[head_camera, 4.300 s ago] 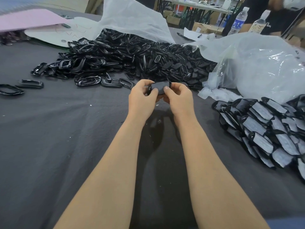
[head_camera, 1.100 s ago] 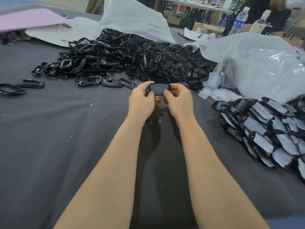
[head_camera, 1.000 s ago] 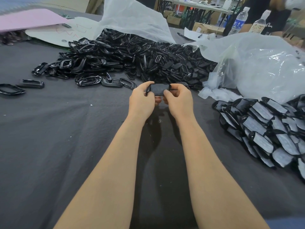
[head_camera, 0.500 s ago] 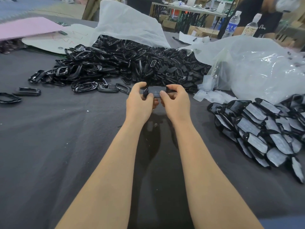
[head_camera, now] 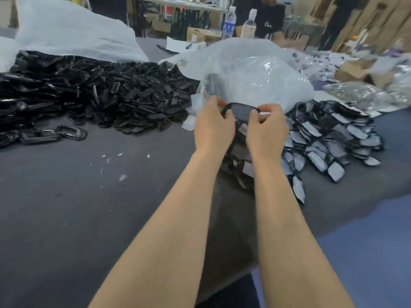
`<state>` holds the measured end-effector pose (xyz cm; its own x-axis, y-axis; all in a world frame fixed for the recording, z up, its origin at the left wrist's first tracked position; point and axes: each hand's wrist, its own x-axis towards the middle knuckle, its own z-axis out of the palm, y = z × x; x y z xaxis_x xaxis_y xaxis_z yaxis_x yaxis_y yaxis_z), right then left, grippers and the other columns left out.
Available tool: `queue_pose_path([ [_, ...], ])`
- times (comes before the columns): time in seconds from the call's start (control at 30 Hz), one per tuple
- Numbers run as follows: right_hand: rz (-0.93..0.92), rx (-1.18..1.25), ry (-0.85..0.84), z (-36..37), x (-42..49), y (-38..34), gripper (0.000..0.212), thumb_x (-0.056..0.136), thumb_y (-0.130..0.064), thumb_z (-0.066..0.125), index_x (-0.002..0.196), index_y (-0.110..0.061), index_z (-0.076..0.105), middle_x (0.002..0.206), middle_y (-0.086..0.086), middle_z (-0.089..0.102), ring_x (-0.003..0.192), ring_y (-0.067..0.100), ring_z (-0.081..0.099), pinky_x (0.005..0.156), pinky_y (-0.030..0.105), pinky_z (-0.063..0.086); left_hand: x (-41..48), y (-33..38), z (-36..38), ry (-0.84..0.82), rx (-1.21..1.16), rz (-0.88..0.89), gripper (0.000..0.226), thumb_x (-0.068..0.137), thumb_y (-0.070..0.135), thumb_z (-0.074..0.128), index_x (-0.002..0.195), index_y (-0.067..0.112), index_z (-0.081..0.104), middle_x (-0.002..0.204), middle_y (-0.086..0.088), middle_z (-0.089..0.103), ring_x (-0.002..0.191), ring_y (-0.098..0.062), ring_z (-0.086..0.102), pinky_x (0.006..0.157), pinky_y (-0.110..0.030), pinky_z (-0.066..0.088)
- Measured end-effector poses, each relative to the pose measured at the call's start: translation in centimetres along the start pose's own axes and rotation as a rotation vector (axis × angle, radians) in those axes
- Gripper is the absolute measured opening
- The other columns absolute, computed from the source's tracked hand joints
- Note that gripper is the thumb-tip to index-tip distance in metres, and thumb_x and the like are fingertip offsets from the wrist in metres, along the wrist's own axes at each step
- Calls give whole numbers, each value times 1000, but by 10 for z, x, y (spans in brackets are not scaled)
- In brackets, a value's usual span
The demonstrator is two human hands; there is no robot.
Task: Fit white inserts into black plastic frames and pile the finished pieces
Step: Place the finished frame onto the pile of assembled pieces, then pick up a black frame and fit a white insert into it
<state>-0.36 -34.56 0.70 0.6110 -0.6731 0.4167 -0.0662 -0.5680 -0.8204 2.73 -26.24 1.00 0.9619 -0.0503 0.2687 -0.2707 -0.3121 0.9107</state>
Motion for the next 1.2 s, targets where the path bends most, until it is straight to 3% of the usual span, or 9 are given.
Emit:
queue_pose_path([
  [0.2, 147, -324, -56, -11, 8, 28, 25, 94, -25, 51, 117, -17, 58, 120, 6, 59, 118, 27, 47, 94, 37, 34, -1, -5, 43, -48, 302, 85, 28, 92, 8, 49, 118, 12, 61, 118, -9, 62, 113, -28, 53, 94, -42, 43],
  [0.37, 104, -353, 62, -7, 7, 20, 30, 92, -24, 52, 121, -21, 56, 129, 6, 49, 122, 27, 40, 97, 39, 30, 6, -4, 37, -20, 142, 62, 27, 92, 10, 51, 117, 10, 60, 123, -9, 58, 114, -28, 52, 98, -40, 42],
  [0.43, 21, -281, 112, 0, 3, 8, 28, 92, -21, 53, 119, -21, 58, 126, 4, 50, 119, 25, 40, 93, 35, 30, 12, -4, 25, 45, 12, 28, 24, 94, 12, 52, 117, 10, 60, 121, -7, 58, 113, -23, 53, 97, -31, 41],
  [0.5, -83, -182, 103, 14, -3, -5, 25, 91, -17, 54, 115, -18, 60, 121, 4, 54, 113, 22, 45, 87, 28, 28, 18, -9, 7, 128, -59, -8, 22, 95, 13, 51, 115, 12, 60, 118, -5, 58, 105, -15, 52, 84, -14, 37],
  [0.6, -196, 27, -50, 45, -18, -30, 18, 90, -8, 54, 105, -9, 64, 105, 7, 63, 98, 21, 56, 80, 18, 32, 28, -24, -30, 254, -134, -57, 19, 93, 9, 51, 109, 10, 61, 103, 1, 58, 91, -9, 50, 69, -4, 34],
  [0.77, -219, 78, -518, 113, -59, -64, 19, 93, -10, 52, 106, -8, 65, 105, 8, 68, 99, 21, 60, 84, 26, 43, 35, -65, -103, 443, -206, -232, 15, 92, 8, 49, 101, 18, 55, 101, 1, 59, 101, -24, 60, 94, -36, 49],
  [0.97, -331, 6, -853, 183, -114, -99, 31, 94, -18, 51, 124, -17, 59, 125, 5, 60, 115, 24, 54, 96, 39, 44, 31, -102, -178, 710, -298, -337, 16, 92, 6, 48, 99, 18, 54, 89, 10, 52, 91, -12, 53, 91, -28, 46],
  [1.07, -478, -263, -891, 206, -133, -108, 33, 95, -23, 47, 127, -23, 57, 132, 3, 54, 123, 29, 46, 101, 41, 36, 31, -113, -200, 777, -314, -353, 16, 91, 7, 47, 96, 20, 53, 95, 5, 53, 91, -12, 53, 93, -31, 47],
  [1.2, -389, -296, -770, 215, -142, -114, 27, 94, -14, 45, 117, -19, 59, 125, 5, 55, 121, 28, 43, 102, 42, 27, 32, -119, -209, 771, -316, -366, 17, 92, 7, 47, 97, 22, 55, 89, 9, 51, 81, -9, 50, 77, -23, 44],
])
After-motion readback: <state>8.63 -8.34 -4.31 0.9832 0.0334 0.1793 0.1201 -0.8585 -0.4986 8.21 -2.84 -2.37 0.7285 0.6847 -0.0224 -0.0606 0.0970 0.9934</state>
